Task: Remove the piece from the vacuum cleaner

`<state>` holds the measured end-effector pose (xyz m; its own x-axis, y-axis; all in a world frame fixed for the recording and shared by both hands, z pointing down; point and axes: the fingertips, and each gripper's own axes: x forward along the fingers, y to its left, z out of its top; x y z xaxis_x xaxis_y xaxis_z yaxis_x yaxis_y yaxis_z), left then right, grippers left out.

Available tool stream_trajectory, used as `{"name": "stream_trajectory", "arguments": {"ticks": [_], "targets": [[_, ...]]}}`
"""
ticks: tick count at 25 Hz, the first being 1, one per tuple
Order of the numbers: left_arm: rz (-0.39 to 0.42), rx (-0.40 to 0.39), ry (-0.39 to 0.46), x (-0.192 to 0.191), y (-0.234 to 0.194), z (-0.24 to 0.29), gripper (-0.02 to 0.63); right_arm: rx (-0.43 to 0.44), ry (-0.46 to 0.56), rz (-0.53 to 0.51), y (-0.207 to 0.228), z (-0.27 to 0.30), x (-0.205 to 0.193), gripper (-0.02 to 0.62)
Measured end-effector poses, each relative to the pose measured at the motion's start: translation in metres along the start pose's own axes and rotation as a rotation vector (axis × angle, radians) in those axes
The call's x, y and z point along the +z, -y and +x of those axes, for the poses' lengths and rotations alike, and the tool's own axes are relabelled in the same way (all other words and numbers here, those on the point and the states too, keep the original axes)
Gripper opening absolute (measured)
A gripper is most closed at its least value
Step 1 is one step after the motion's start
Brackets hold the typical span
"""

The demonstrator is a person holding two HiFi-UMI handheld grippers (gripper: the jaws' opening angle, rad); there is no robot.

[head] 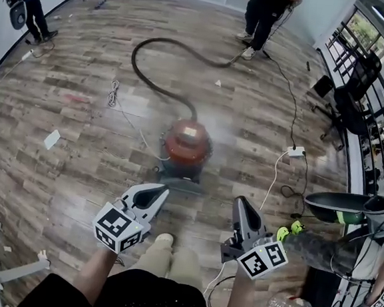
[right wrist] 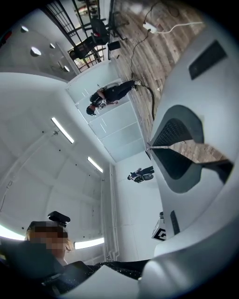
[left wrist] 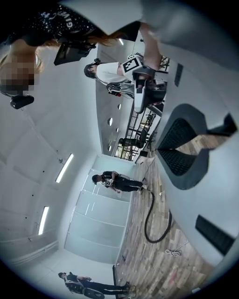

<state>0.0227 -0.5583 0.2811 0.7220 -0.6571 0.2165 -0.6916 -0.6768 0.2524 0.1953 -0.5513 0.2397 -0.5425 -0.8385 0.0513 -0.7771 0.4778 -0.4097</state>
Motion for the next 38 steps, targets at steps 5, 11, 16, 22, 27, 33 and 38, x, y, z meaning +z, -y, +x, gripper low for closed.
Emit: {"name": "stream_trajectory", "arguments": {"ticks": [5, 11, 16, 22, 27, 33, 38], "targets": [[0.005, 0.028, -0.017, -0.049, -0.027, 0.017, 0.008, -0.002, 0.009, -0.006, 0.027, 0.009, -0.040, 0.011], [-0.015, 0.019, -0.007, -0.115, -0.047, 0.046, 0.008, -0.019, -0.021, 0.010, 0.072, 0.017, -0.112, 0.011], [0.000, 0.000, 0.012, -0.172, -0.062, 0.067, 0.008, -0.001, -0.019, 0.000, 0.102, 0.028, -0.169, 0.011], [0.007, 0.008, 0.029, -0.263, -0.086, 0.092, 0.008, -0.003, -0.029, -0.014, 0.150, 0.030, -0.258, 0.011], [0.012, 0.034, 0.023, -0.338, -0.108, 0.111, 0.008, -0.003, -0.035, -0.016, 0.189, 0.032, -0.330, 0.011], [0.033, 0.034, 0.053, -0.389, -0.124, 0.129, 0.008, -0.005, -0.011, -0.019, 0.222, 0.030, -0.385, 0.011], [0.056, 0.043, 0.103, -0.411, -0.140, 0.135, 0.008, -0.024, 0.017, -0.073, 0.247, 0.032, -0.410, 0.011]]}}
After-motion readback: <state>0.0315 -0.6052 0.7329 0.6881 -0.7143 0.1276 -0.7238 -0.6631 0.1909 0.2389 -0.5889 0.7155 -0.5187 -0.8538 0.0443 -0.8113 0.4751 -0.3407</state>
